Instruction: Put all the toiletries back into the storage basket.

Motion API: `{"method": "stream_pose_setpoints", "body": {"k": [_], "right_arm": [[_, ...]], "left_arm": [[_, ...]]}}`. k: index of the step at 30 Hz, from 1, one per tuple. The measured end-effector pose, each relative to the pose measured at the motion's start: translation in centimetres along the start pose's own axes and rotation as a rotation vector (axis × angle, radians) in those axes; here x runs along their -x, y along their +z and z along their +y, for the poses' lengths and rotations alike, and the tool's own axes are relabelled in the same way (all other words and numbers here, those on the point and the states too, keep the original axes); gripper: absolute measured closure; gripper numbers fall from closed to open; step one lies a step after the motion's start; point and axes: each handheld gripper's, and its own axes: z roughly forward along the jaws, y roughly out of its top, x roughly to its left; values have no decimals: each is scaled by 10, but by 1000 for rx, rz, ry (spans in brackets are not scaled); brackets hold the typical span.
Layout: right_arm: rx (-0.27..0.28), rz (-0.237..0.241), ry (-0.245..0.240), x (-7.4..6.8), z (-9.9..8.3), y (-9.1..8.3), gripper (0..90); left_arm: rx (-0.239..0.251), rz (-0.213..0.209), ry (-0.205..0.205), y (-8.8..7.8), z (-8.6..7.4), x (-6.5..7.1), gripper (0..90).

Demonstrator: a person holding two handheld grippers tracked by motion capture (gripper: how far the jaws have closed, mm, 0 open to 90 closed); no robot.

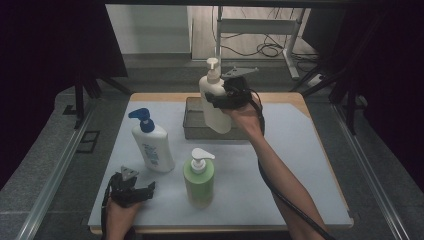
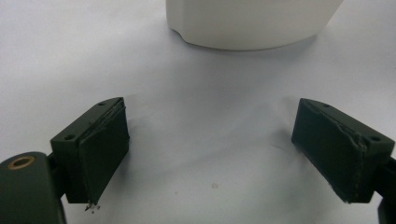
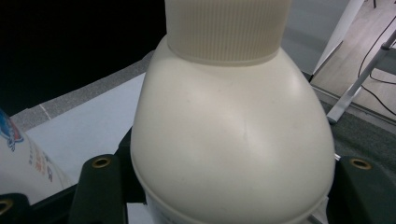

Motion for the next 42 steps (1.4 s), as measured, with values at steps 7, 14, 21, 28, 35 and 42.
{"method": "stream_pose_setpoints", "body": {"k": [7,14,21,28,35,42], "right_arm": [[1,-6,11,-2,5,16,379],[6,-6,24,0,7,28,379],[17,-10,18,0,8,38,379],[27,-21,32,4,11,46,379],[27,-26,33,4,13,58,379],[22,-23,27,1,11,74,379]], "left_arm": [[0,0,0,0,0,0,108],[2,-1,-1,0,0,0,108],[3,-2,-1,0,0,0,108],[3,0,-4,0,0,0,108],[2,-1,-6,0,0,0,108],[3,0,-7,0,0,0,108]]}}
